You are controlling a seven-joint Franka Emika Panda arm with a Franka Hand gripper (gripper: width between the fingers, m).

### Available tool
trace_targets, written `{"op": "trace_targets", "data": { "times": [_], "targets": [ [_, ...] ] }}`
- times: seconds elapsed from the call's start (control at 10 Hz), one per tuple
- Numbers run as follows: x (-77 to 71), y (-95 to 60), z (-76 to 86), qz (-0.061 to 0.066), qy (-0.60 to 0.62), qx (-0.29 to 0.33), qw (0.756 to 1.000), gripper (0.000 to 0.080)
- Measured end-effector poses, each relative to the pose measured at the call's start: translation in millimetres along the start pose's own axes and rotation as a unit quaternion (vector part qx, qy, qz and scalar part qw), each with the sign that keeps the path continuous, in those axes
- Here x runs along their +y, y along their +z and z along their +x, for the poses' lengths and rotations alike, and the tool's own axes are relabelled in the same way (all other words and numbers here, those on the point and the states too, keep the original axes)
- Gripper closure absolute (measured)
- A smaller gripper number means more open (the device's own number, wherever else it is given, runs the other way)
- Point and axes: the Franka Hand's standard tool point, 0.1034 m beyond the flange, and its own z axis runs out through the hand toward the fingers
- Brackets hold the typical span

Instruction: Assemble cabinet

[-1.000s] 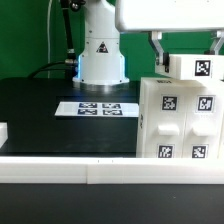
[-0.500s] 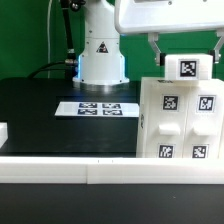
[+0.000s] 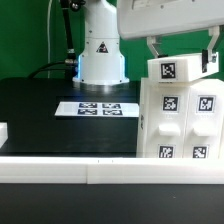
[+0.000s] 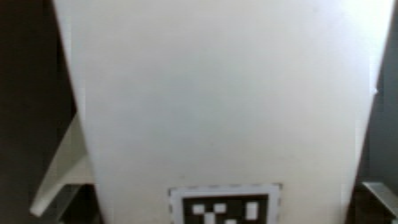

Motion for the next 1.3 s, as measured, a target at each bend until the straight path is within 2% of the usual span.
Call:
{"op": "trace_targets", "data": {
  "times": [0.3, 0.4, 0.7, 1.0, 1.1, 1.2, 1.3],
  "targets": [
    [-0.8, 0.3, 0.6, 0.007, 0.137, 0.001, 0.991, 0.0238],
    [-1.1, 0.5, 0.7, 0.012, 0.188, 0.001, 0.982, 0.0238],
    [-2.6, 0.3, -0.9, 0.015, 0.301, -0.005, 0.954, 0.0238],
    [-2.7, 0.7, -0.9, 0.019, 0.356, -0.012, 0.934, 0.0237],
    [-3.1, 1.0, -1.7, 0.019, 0.354, -0.013, 0.935, 0.0237],
    [-3.2, 1.0, -1.9, 0.019, 0.349, -0.013, 0.937, 0.0053],
    [-3.7, -0.1, -1.5, 0.021, 0.339, -0.014, 0.940, 0.0053]
  ]
}}
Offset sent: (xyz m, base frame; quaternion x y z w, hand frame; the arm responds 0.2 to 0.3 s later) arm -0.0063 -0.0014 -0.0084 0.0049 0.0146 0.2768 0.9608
